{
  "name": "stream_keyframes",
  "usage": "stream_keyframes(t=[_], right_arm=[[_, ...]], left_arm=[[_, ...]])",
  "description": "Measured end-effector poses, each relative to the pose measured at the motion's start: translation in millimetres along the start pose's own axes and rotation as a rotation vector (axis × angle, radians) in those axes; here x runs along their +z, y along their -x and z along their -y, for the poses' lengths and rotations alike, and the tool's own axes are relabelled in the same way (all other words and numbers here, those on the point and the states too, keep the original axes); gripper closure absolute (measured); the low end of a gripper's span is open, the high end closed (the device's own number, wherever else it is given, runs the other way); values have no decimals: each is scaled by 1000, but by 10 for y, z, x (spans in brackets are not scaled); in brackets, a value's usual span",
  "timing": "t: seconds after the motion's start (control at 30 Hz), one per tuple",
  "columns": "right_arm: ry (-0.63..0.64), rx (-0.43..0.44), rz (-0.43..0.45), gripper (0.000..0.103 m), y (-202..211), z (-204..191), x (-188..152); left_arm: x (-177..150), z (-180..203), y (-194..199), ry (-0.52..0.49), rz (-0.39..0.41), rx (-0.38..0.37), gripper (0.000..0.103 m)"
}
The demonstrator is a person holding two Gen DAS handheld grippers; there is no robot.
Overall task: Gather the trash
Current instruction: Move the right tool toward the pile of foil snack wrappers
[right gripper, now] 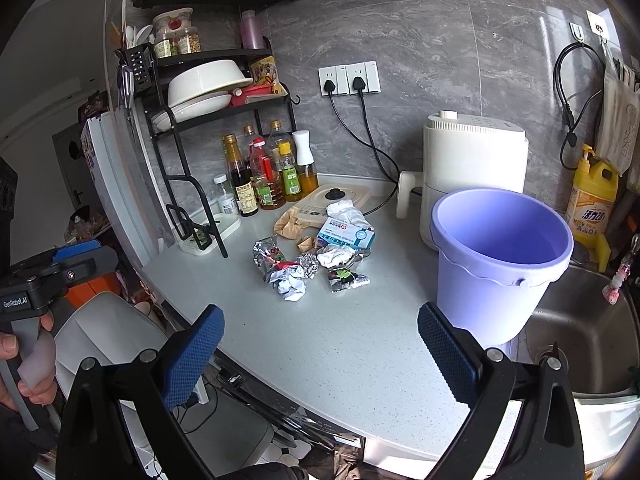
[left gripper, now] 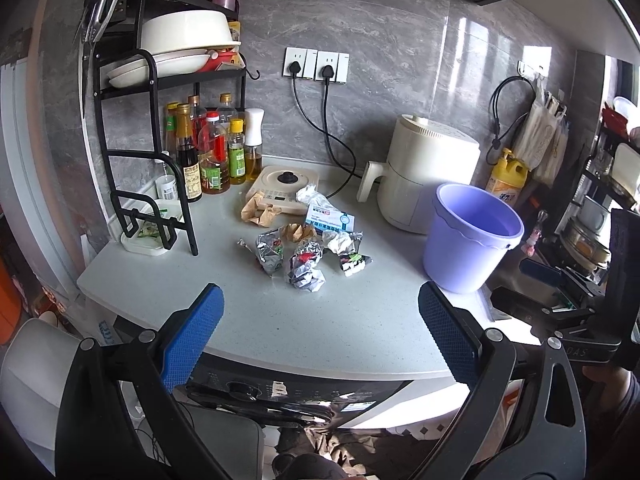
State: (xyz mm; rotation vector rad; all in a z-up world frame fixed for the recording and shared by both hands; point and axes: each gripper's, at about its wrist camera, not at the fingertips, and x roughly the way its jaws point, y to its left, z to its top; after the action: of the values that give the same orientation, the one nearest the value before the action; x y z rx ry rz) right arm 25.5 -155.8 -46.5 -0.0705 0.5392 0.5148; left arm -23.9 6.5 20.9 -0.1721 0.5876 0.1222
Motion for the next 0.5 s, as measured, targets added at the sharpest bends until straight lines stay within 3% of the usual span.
stream_keyframes(t=[0.23,0.5], right_arm=[[24,3,-42,10,-386,-117,93],[13,8,-106,23,-988,-213,348]], left_arm=[[56,-278,-453,26,-39,-46,7],[321,-599,-1207,41,-100,-104,25]])
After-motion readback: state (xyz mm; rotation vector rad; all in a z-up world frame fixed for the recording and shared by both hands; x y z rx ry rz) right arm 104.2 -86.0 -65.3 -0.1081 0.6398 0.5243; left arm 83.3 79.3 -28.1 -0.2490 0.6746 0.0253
